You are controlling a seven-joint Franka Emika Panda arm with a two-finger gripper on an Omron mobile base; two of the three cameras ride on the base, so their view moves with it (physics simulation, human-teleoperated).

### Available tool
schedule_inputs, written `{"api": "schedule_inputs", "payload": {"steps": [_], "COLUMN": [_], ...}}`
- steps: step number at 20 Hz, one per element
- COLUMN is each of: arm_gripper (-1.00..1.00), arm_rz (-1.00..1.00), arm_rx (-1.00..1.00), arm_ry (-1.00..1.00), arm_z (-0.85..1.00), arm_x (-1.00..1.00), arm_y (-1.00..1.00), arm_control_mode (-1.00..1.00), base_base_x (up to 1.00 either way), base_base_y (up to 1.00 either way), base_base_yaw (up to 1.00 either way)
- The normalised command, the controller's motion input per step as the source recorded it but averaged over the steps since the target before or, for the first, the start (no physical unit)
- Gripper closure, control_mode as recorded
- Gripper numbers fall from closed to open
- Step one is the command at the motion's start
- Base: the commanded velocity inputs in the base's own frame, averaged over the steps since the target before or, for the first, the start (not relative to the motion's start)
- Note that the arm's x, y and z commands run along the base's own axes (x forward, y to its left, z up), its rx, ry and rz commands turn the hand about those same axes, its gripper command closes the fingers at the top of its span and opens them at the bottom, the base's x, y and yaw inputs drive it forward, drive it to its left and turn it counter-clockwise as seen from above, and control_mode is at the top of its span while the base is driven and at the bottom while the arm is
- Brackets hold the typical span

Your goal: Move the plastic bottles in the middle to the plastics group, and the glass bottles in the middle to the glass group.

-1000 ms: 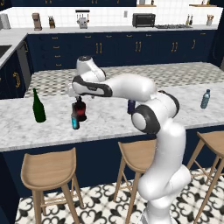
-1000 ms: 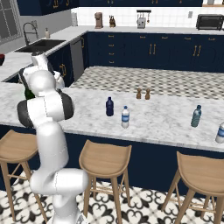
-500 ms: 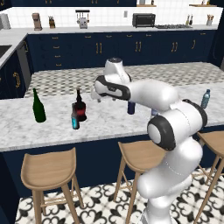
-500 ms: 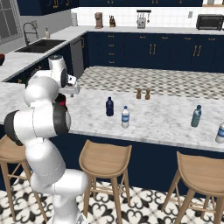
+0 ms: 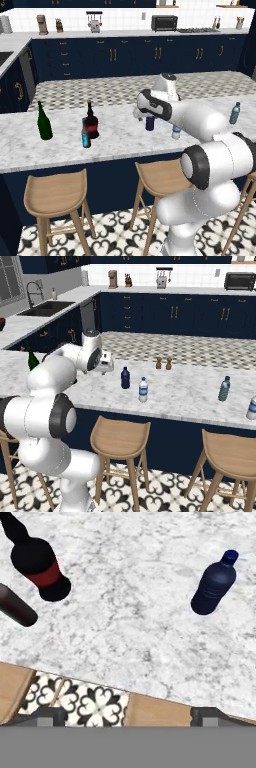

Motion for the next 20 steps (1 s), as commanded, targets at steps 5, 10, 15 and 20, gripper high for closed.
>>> {"api": "schedule_inputs", "payload": {"steps": [5, 10, 15, 20], "arm_gripper": [-1.00, -1.00, -1.00, -1.00], "arm_rz": [0.00, 0.00, 0.00, -0.06], "arm_rx": [0.00, 0.00, 0.00, 0.00], "arm_ry": [0.00, 0.00, 0.00, 0.00], "arm_z": [0.00, 0.00, 0.00, 0.00], "arm_x": [0.00, 0.00, 0.01, 0.17], "arm_y": [-0.98, -0.93, -0.73, -0.48], "arm_control_mode": [-1.00, -1.00, -1.00, -1.00], "base_base_x": [0.00, 0.00, 0.00, 0.00], "base_base_y": [0.00, 0.00, 0.00, 0.00], "base_base_yaw": [0.00, 0.00, 0.00, 0.00]}}
